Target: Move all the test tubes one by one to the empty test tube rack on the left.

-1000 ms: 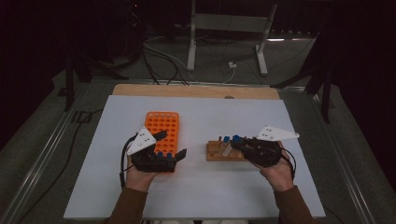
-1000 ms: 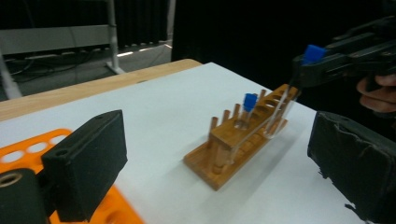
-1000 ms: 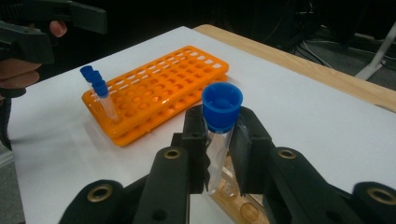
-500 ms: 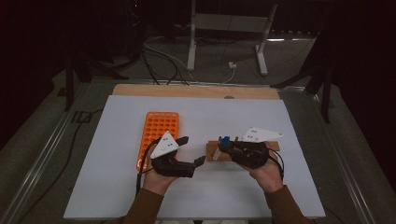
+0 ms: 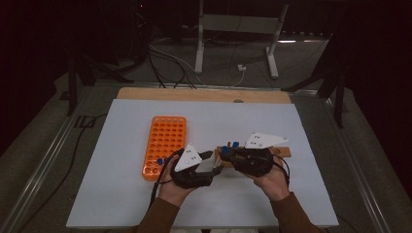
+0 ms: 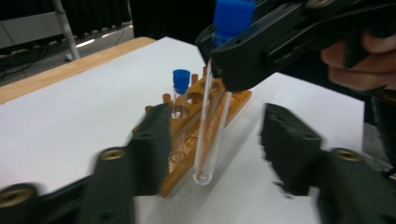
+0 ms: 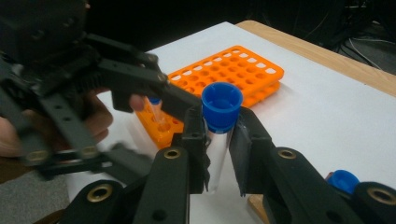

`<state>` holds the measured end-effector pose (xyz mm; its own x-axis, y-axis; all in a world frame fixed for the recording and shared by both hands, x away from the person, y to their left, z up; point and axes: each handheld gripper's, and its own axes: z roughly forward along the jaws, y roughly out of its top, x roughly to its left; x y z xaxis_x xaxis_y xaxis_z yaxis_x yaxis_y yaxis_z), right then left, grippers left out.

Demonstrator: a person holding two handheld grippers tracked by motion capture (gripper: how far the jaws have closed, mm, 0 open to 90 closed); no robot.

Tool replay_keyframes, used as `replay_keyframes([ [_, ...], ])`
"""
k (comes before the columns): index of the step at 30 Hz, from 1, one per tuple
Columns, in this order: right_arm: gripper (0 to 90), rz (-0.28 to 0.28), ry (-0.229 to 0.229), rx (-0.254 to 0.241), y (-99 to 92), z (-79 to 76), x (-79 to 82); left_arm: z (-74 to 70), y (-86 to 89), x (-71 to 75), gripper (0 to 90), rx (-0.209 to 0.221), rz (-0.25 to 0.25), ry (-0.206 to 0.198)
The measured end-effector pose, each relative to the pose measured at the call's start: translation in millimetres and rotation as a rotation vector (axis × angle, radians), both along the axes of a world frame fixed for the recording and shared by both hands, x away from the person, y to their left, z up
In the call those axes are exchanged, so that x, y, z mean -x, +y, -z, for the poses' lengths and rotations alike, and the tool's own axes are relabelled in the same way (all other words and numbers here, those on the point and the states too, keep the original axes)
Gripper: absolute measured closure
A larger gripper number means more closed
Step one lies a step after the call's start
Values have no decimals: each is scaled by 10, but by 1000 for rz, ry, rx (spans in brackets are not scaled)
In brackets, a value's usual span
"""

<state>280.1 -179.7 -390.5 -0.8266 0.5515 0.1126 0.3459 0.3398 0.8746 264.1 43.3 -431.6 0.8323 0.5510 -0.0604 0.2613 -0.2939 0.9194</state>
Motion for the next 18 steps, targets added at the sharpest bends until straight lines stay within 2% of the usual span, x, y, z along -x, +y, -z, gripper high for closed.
replay_keyframes([
  [2, 770, -9, 4, -7, 2, -4, 5, 11, -21, -8, 566, -12, -3, 1],
  [7, 771, -29, 10, -8, 14, -5, 10, 13, -39, -12, 694, -1, 11, -3],
  [16, 769, -47, 27, -10, 21, 7, -10, 15, -33, -10, 779, 10, 28, -9],
  [18, 740, -59, 23, -6, 23, 9, -13, 17, -32, -8, 781, 8, 24, -11],
])
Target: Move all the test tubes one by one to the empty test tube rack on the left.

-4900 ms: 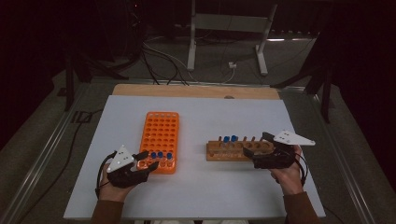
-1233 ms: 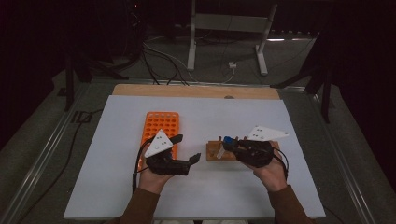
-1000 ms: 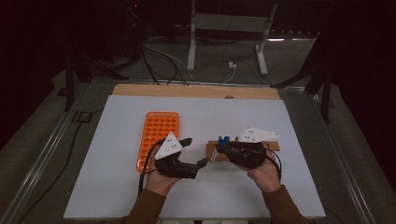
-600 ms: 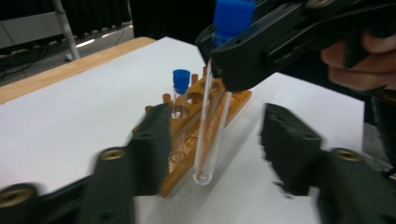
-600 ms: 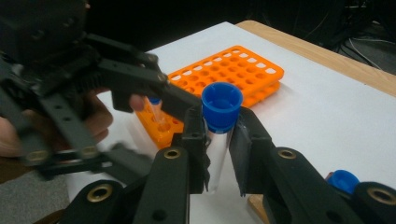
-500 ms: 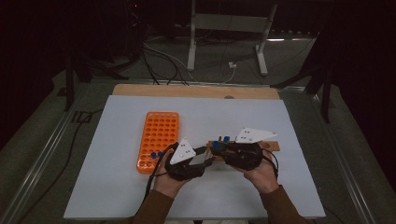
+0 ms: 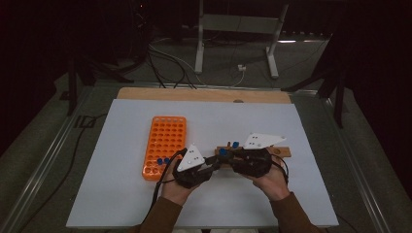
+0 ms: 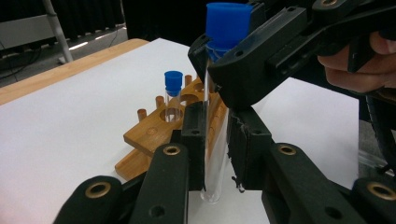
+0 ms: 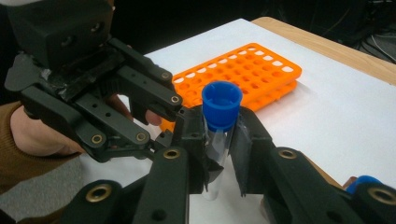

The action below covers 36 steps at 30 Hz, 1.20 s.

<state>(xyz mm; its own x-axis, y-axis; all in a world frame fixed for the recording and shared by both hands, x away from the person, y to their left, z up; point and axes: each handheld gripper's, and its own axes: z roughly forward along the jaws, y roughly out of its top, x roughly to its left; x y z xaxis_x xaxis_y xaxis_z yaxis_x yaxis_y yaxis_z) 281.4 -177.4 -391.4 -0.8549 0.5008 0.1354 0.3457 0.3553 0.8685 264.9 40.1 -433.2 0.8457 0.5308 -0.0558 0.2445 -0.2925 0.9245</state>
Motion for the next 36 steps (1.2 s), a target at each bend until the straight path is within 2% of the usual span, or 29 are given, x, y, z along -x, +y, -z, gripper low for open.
replay_keyframes([
  [3, 582, 0, 2, -14, -17, -1, -11, -3, 26, -18, 782, 3, -20, 5],
  [9, 344, 34, -19, -19, -82, -22, -9, -27, 99, -45, 782, 15, -62, 6],
  [12, 221, 65, -46, -6, -107, -23, 2, -46, 143, -56, 783, 34, -79, 7],
  [14, 145, 90, -62, 20, -115, -9, 10, -61, 173, -61, 783, 38, -91, 7],
  [16, 114, 120, -71, 36, -133, 10, 10, -73, 205, -68, 783, 46, -98, 12],
  [22, 33, 148, -73, 50, -236, 88, -7, -118, 303, -97, 783, 73, -130, 24],
  [30, 11, 194, -96, 48, -421, 125, 15, -176, 466, -127, 783, 91, -176, 6],
  [36, 0, 227, -94, 36, -576, 159, 35, -234, 626, -158, 783, 105, -212, -11],
])
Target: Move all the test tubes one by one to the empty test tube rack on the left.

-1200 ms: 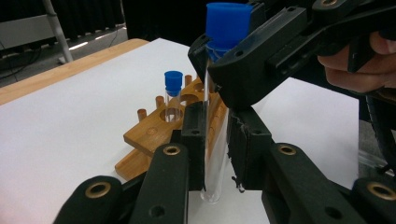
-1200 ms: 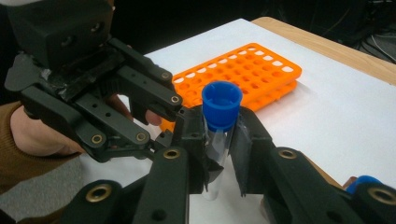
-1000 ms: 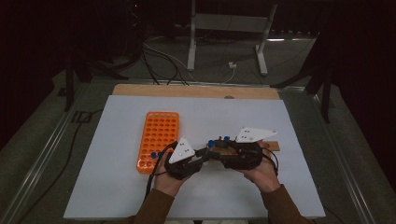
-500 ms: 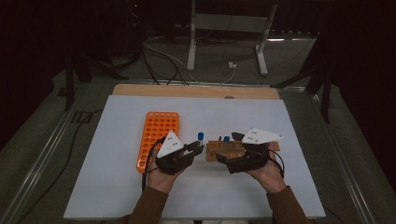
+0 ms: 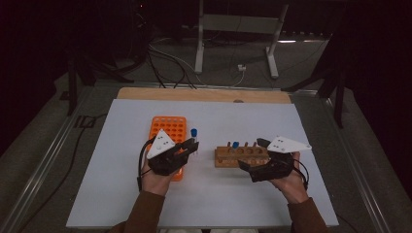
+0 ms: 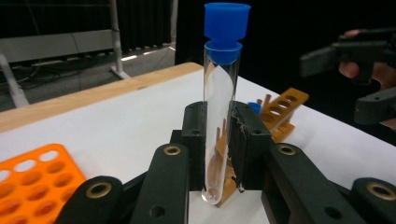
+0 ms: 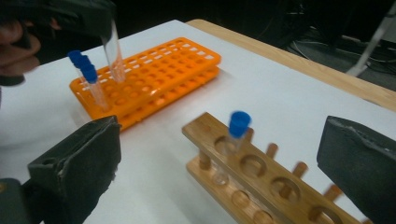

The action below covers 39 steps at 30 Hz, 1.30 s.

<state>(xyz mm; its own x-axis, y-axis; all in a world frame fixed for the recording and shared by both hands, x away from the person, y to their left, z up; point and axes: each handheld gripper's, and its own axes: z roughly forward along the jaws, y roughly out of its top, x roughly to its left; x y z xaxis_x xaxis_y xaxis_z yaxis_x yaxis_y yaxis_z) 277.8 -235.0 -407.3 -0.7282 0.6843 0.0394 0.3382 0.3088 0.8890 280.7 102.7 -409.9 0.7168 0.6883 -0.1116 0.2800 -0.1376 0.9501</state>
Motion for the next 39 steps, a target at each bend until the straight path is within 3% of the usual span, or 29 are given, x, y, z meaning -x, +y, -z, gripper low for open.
replay_keyframes([
  [15, 0, 20, 14, -17, -112, 81, 15, -19, 403, -28, 783, 6, -111, -18],
  [23, 0, 22, 14, -26, -128, 73, 18, 70, 636, 37, 782, 22, -171, 0],
  [39, 0, 21, 17, -29, -141, 73, 20, 267, 882, 167, 782, -11, -222, 35],
])
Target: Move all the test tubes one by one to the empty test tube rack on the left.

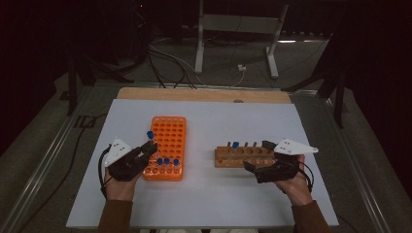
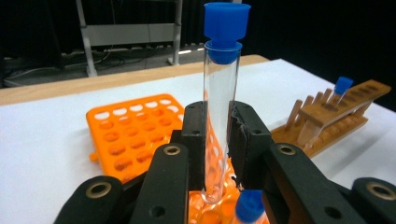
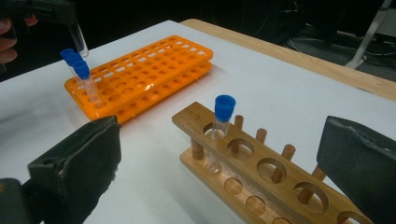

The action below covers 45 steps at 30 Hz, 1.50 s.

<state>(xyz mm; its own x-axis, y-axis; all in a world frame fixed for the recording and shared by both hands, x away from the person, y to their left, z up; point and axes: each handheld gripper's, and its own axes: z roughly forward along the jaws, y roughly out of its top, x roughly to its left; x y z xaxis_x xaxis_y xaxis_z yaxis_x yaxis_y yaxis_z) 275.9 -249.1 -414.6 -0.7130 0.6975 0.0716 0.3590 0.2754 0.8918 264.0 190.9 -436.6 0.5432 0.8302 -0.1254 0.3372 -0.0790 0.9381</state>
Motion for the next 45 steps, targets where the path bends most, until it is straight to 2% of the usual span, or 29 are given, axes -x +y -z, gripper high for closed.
replay_keyframes([
  [3, 0, 0, 0, -3, -6, 1, 0, 56, 23, 29, 782, 9, -4, 4],
  [20, 0, 7, 3, -6, -37, 2, -1, 302, 48, 119, 783, -43, 12, 79],
  [27, 0, 3, 2, -8, -33, -1, -1, 369, 59, 156, 783, -96, 25, 119],
  [36, 0, 3, 5, -9, -36, 10, -4, 419, 2, 146, 783, -186, 47, 162],
  [45, 0, 5, 8, -6, -34, 19, -6, 426, -21, 153, 782, -235, 59, 168],
])
